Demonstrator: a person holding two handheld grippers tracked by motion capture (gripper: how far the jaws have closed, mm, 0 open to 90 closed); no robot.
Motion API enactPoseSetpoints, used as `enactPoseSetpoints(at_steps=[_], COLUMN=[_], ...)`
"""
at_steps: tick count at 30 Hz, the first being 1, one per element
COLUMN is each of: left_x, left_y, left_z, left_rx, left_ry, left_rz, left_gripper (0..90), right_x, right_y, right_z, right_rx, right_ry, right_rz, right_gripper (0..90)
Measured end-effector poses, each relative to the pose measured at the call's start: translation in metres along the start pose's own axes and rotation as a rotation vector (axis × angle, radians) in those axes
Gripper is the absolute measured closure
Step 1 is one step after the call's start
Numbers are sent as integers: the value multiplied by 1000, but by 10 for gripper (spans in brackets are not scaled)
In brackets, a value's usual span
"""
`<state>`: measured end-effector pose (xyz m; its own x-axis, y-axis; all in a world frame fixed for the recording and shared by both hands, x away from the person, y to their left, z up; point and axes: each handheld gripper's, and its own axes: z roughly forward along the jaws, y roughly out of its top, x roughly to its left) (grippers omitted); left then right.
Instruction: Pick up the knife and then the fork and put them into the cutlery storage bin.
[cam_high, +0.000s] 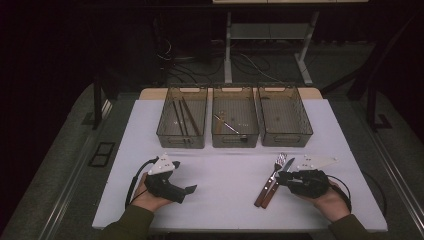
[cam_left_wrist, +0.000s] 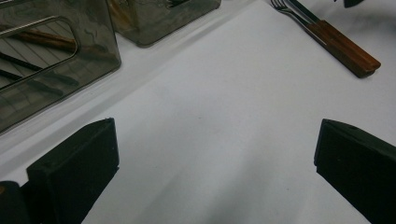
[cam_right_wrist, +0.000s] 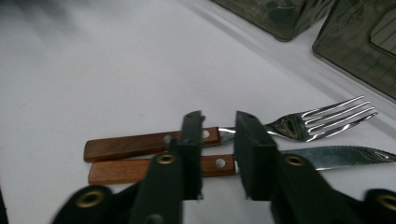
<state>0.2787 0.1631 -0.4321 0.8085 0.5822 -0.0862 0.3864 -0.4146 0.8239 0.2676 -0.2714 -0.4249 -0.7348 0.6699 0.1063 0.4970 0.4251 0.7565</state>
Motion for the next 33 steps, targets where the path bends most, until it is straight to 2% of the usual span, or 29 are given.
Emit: enactPoseSetpoints(at_steps=[6, 11, 16, 28, 33], left_x=[-1, -1, -2, -2, -2], left_y=[0, 0, 0, 0, 0], left_z=[1, 2, 2, 2, 2], left_rx=[0, 3, 8, 6, 8], left_ry=[-4, -10, -10, -13, -14], left_rz=[5, 7, 10, 10, 9], left_gripper=[0, 0, 0, 0, 0], right_x=[-4, -2, 3, 7, 7], right_y=[2, 2, 1, 0, -2], right_z=[12, 19, 25, 29, 29], right_rx=[48, 70, 98, 131, 157], right_ry=[-2, -2, 24, 15, -14], right_rz=[-2, -14, -28, -41, -46], right_gripper=[896, 898, 899, 900, 900])
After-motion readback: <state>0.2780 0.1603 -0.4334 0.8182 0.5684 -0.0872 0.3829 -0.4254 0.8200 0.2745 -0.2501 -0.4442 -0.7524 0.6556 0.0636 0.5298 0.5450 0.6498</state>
